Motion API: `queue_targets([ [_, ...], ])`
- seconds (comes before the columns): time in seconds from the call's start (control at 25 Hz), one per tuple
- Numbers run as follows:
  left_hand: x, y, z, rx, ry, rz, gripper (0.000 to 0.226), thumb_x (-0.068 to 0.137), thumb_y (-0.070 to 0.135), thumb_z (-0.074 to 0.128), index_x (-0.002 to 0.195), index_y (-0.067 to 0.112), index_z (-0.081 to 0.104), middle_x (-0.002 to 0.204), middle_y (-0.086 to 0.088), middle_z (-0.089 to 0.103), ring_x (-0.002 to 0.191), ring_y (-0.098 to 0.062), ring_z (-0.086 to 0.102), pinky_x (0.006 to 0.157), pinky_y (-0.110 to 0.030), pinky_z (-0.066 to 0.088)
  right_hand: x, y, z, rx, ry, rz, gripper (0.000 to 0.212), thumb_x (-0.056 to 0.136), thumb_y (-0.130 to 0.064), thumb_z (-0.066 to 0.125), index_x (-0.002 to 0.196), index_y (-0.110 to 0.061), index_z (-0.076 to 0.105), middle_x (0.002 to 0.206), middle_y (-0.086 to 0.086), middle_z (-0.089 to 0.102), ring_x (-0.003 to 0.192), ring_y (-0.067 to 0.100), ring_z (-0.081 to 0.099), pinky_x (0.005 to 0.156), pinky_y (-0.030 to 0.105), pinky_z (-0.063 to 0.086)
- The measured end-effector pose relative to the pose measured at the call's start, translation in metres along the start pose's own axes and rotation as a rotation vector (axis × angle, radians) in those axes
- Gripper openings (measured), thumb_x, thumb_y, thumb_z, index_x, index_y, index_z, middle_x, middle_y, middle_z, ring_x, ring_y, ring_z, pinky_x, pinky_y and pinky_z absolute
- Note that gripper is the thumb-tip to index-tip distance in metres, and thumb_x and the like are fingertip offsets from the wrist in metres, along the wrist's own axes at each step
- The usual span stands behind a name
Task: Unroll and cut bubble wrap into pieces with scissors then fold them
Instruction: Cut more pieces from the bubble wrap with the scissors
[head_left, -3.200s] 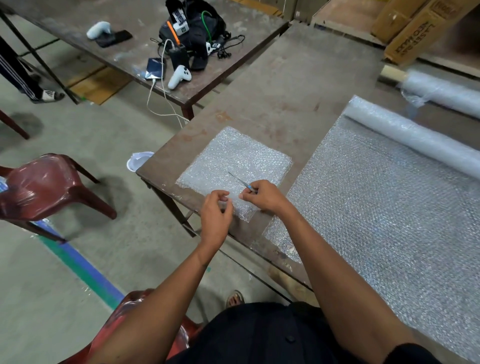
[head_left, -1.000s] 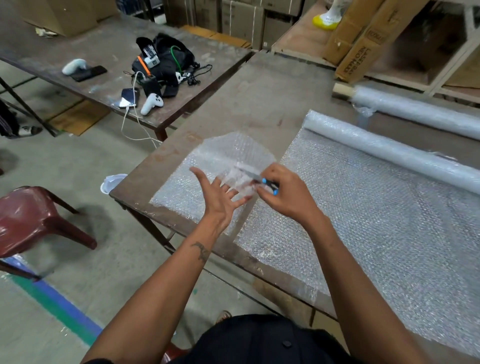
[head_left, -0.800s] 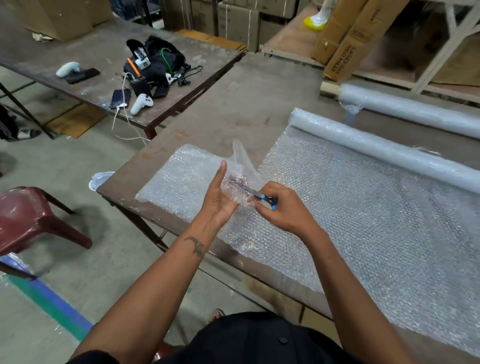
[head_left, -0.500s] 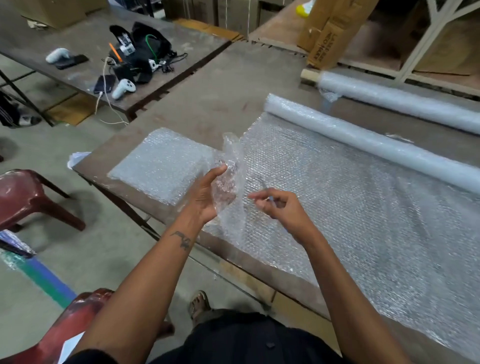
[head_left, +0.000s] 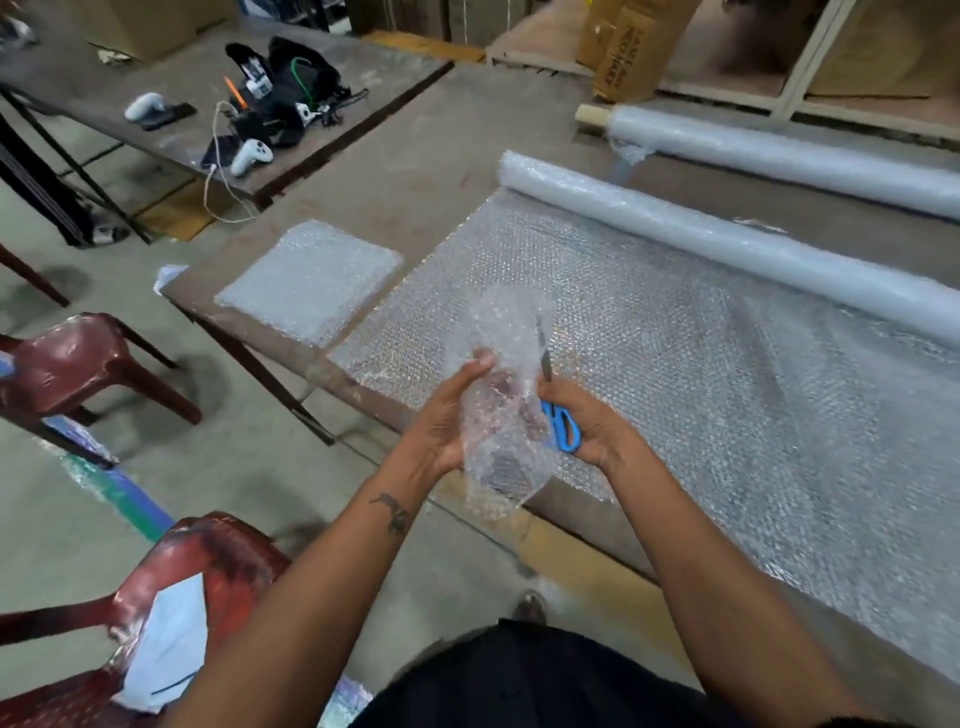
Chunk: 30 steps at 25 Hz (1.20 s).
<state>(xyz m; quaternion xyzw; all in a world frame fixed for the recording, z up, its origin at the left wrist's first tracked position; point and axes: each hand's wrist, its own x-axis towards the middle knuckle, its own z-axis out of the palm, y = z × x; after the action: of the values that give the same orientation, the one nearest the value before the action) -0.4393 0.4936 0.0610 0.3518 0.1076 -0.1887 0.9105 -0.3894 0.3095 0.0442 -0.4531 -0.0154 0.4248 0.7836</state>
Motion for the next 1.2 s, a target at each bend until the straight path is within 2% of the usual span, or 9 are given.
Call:
queue_targets([
  [0.12,-0.011,-0.049,0.018,0.009,0.050,0.046,0.077,0.093,0.026,0.081,0.155,-0.002,0.045,0.159,-0.034,0.042,0.145,-0.051,0.044,0.122,-0.068,0.031,-0.046,0.016,-0.015,0.112,0.024,-0.004,0.054,0.077,-0.028,0.095,0.123,-0.008,0.078,0.124,0.018,0.075,0.111,0.030,0.075,0.098,0.044,0.061],
  [0.28,-0.036,-0.099,0.039,-0.061,0.097,0.167,0.071,0.094,0.020,0.080,0.154,0.002,0.048,0.152,-0.030,0.053,0.140,-0.050,0.052,0.115,-0.067,0.043,-0.125,0.039,-0.044,0.135,0.285,-0.052,0.013,0.089,-0.020,0.073,0.101,-0.015,0.074,0.106,0.009,0.081,0.089,0.022,0.078,0.081,0.040,0.065],
  [0.44,-0.068,-0.148,0.050,0.041,0.340,0.200,0.074,0.061,0.034,0.104,0.124,0.016,0.070,0.117,-0.003,0.075,0.109,-0.026,0.069,0.092,-0.044,0.056,-0.211,0.057,-0.088,0.058,0.562,-0.127,0.011,0.091,-0.029,0.078,0.100,-0.025,0.072,0.085,-0.008,0.070,0.058,0.011,0.053,0.053,0.027,0.041],
  [0.6,-0.082,-0.204,0.061,0.144,0.322,0.114,0.041,0.084,0.024,0.088,0.121,0.017,0.071,0.106,-0.005,0.078,0.094,-0.025,0.073,0.075,-0.037,0.061,-0.299,0.066,-0.127,-0.215,0.861,-0.201,0.006,0.097,-0.028,0.076,0.096,-0.023,0.072,0.076,-0.008,0.062,0.047,0.006,0.042,0.046,0.023,0.031],
  [0.72,-0.086,-0.237,0.078,0.498,0.200,-0.033,0.036,0.081,0.049,0.089,0.093,0.016,0.080,0.119,-0.022,0.075,0.106,-0.034,0.073,0.092,-0.053,0.062,-0.356,0.063,-0.150,-0.367,0.914,-0.282,0.009,0.099,-0.022,0.074,0.106,-0.022,0.079,0.082,-0.013,0.071,0.055,0.003,0.050,0.052,0.018,0.037],
  [0.8,-0.081,-0.255,0.094,0.679,0.145,-0.036,0.036,0.081,0.046,0.090,0.068,0.020,0.070,0.114,-0.018,0.073,0.109,-0.032,0.070,0.091,-0.039,0.062,-0.385,0.059,-0.166,-0.460,0.940,-0.308,0.013,0.100,-0.019,0.073,0.109,-0.018,0.081,0.096,-0.014,0.078,0.063,-0.002,0.055,0.062,0.015,0.042],
  [0.96,-0.056,-0.299,0.147,0.672,0.029,0.064,0.043,0.094,0.029,0.081,0.130,0.009,0.071,0.131,-0.012,0.073,0.117,-0.035,0.065,0.101,-0.048,0.055,-0.432,0.036,-0.208,-0.547,1.018,-0.350,0.014,0.104,-0.013,0.066,0.110,-0.012,0.078,0.067,-0.021,0.067,0.054,-0.005,0.051,0.057,0.010,0.040],
  [1.08,-0.035,-0.330,0.191,0.658,-0.012,0.046,0.046,0.098,0.026,0.076,0.142,0.023,0.064,0.140,-0.009,0.069,0.129,-0.028,0.063,0.108,-0.048,0.049,-0.454,0.000,-0.250,-0.545,1.019,-0.312,0.016,0.106,-0.015,0.063,0.110,-0.014,0.078,0.070,-0.008,0.065,0.046,-0.003,0.050,0.049,0.017,0.035],
  [1.2,-0.010,-0.357,0.236,0.565,0.120,-0.021,0.052,0.097,0.035,0.077,0.145,0.024,0.062,0.135,0.008,0.071,0.124,-0.013,0.064,0.104,-0.042,0.047,-0.477,-0.056,-0.292,-0.390,0.756,-0.072,0.025,0.103,-0.037,0.064,0.117,-0.022,0.077,0.085,0.003,0.070,0.040,0.004,0.032,0.039,0.018,0.021],
])
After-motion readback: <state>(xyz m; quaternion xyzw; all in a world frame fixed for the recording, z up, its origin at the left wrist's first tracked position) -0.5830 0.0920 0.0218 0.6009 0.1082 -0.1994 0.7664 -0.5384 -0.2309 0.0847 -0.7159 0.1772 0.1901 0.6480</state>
